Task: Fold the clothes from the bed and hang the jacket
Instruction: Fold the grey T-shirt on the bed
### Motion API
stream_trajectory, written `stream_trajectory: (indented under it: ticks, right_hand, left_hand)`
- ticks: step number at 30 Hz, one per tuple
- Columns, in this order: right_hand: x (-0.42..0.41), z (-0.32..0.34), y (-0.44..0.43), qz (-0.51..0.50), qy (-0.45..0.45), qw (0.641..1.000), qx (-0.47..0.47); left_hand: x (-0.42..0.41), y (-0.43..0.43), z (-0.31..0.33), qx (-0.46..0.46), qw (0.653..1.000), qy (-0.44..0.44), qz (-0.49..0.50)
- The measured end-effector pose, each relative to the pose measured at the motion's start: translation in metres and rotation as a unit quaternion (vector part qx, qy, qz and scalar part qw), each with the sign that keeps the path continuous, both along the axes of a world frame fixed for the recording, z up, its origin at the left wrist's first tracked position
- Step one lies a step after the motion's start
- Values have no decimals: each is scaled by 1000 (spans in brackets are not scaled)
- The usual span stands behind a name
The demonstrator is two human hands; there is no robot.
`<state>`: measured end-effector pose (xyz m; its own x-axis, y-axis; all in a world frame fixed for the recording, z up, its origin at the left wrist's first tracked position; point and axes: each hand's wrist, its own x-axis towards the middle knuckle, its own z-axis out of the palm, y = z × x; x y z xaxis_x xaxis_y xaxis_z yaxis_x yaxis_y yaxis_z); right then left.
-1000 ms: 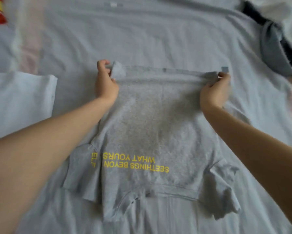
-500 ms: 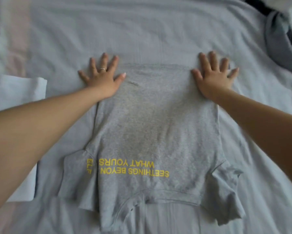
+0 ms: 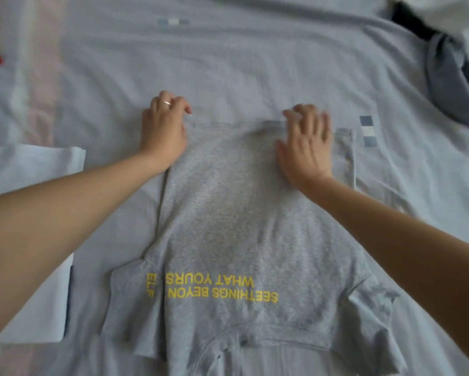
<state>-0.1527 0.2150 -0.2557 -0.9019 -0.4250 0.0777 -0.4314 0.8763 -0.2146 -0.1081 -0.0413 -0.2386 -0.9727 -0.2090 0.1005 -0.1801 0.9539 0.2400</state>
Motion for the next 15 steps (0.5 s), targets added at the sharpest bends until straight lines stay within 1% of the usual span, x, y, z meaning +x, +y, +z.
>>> stream_trajectory:
  ticks: [1, 2, 3, 4, 5, 6, 7, 8, 9, 10, 11, 13, 15]
  right_hand:
    - [13, -4, -2, 120, 1, 993, -5]
    - [23, -8, -1, 236, 5, 972, 19]
    - [27, -13, 6, 303, 4, 951, 58]
    - [28, -18, 16, 314, -12, 945, 87]
    - [22, -18, 30, 276, -32, 955, 102]
    - [16, -19, 46, 205, -45, 972, 103]
    - [8, -19, 64, 116, -50, 987, 103]
    - [-2, -16, 81, 30, -63, 992, 109]
    - [-9, -13, 93, -40, -88, 989, 113]
    - [-13, -8, 99, -85, -110, 984, 107]
    - [-13, -4, 98, -108, -117, 983, 88]
    - [-5, 2, 86, -144, -109, 983, 14]
    - [6, 7, 69, -196, -98, 973, -67]
  left_hand:
    - [9, 10, -6, -15, 997, -6, -74]
    - [19, 19, -11, -32, 988, -21, -148]
    - [27, 26, -16, -57, 974, -51, -211]
    - [33, 29, -22, -84, 963, -92, -238]
    - [35, 27, -27, -108, 960, -129, -224]
    - [37, 22, -32, -117, 965, -156, -178]
    - [36, 16, -33, -108, 973, -168, -112]
    - [33, 11, -33, -92, 981, -166, -49]
    - [28, 8, -31, -69, 985, -155, 3]
    - [23, 7, -28, -37, 989, -138, 42]
    - [16, 6, -27, 3, 991, -119, 68]
    - [2, 4, -27, 96, 984, -99, 110]
    - [-8, 0, -24, 181, 971, -85, 134]
